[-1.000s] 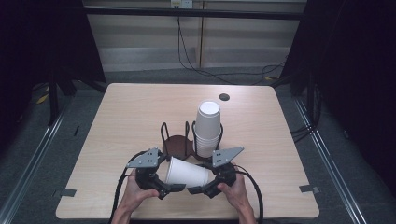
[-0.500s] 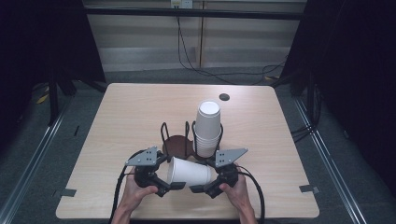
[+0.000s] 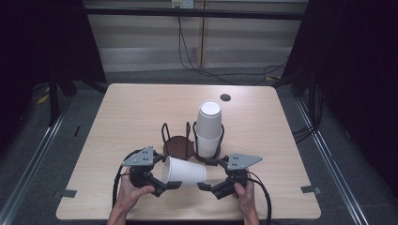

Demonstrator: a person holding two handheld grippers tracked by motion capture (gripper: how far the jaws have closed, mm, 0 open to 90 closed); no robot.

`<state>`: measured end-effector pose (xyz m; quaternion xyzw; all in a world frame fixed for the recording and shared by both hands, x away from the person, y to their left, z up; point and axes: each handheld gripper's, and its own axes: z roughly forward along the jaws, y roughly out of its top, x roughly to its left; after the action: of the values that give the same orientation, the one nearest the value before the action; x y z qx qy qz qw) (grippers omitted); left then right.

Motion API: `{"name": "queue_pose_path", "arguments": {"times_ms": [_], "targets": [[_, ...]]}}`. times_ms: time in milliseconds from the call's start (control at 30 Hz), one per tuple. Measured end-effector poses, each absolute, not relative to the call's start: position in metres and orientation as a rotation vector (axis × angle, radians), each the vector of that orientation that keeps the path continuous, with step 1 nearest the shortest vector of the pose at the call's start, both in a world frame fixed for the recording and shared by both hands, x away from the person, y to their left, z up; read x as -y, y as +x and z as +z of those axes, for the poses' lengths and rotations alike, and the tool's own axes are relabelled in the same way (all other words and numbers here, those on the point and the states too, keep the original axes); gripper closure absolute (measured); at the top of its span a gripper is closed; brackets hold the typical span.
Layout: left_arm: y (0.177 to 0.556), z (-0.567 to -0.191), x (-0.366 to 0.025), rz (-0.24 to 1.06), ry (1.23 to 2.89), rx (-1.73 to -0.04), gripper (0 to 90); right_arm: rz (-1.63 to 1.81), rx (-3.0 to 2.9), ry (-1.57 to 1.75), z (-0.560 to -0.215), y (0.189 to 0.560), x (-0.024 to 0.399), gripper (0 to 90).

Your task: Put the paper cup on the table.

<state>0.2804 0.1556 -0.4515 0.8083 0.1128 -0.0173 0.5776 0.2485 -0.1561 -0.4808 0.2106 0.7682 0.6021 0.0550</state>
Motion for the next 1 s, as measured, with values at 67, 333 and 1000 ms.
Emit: {"name": "queue_pose_path", "arguments": {"times_ms": [67, 333, 1000], "targets": [[0.282, -0.451, -0.159, -0.038, 1.900, -0.289, 10.8, 1.802, -2.274, 0.665, -0.482, 0.246, 0.159, 12.8], [0.283, -0.450, -0.169, -0.026, 1.935, -0.329, 10.9, 1.710, -2.054, 0.830, -0.490, 0.243, 0.172, 13.3], [0.291, -0.433, -0.182, 0.043, 2.090, -0.420, 10.8, 1.625, -1.772, 0.903, -0.508, 0.234, 0.182, 13.4]]}}
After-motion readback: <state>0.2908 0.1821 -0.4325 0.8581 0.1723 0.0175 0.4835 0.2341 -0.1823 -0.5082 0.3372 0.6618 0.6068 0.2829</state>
